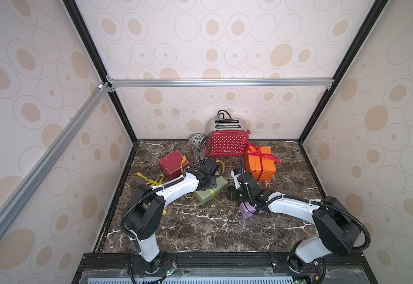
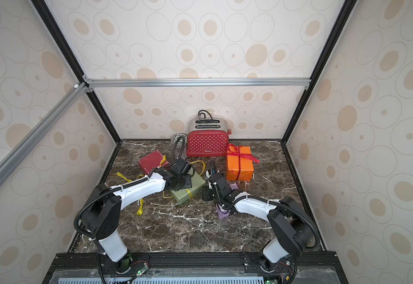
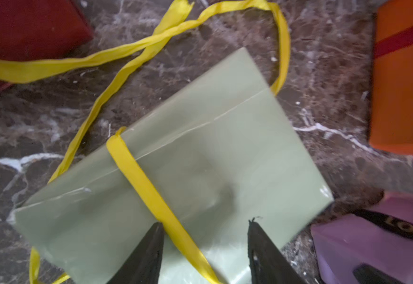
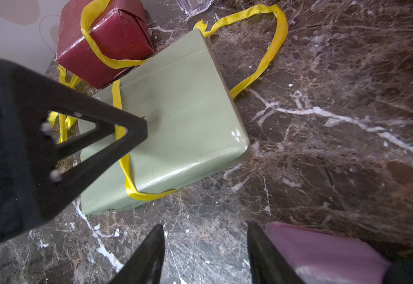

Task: Untie the ribbon bows on the gift boxes
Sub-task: Pull the ribbon from the gift box.

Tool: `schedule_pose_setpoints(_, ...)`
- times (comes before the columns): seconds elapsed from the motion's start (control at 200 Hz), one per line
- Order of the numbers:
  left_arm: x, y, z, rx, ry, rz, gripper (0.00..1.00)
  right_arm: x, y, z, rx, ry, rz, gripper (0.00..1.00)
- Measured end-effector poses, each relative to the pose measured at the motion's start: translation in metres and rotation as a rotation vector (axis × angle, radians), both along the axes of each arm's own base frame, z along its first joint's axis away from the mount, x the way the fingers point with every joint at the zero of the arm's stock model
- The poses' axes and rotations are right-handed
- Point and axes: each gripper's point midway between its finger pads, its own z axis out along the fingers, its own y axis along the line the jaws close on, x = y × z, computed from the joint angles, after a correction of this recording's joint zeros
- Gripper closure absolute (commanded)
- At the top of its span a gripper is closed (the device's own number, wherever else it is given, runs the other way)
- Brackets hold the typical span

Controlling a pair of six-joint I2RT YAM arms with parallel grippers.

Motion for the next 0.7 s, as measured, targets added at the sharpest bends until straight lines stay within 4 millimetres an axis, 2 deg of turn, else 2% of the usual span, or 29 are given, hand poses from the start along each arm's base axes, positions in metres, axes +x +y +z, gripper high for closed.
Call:
schedule_pose_setpoints(0.23,0.008,-0.005,0.004,0.027,0.007,0.056,0.51,0.000,0.000,0.000,0.000,-0.001,-0.003,0.44)
schedule_pose_setpoints(0.481,0.007,0.009,-0.001,0.076,0.009,0.128,0.54,0.001,-0.001,0.000,-0.002,-0.002,-0.005,0.44)
schedule_pose_setpoints(0.696,0.007,0.013,-0.007,0.093,0.016,0.149,0.71,0.001,-0.001,0.000,-0.002,-0.002,-0.005,0.44)
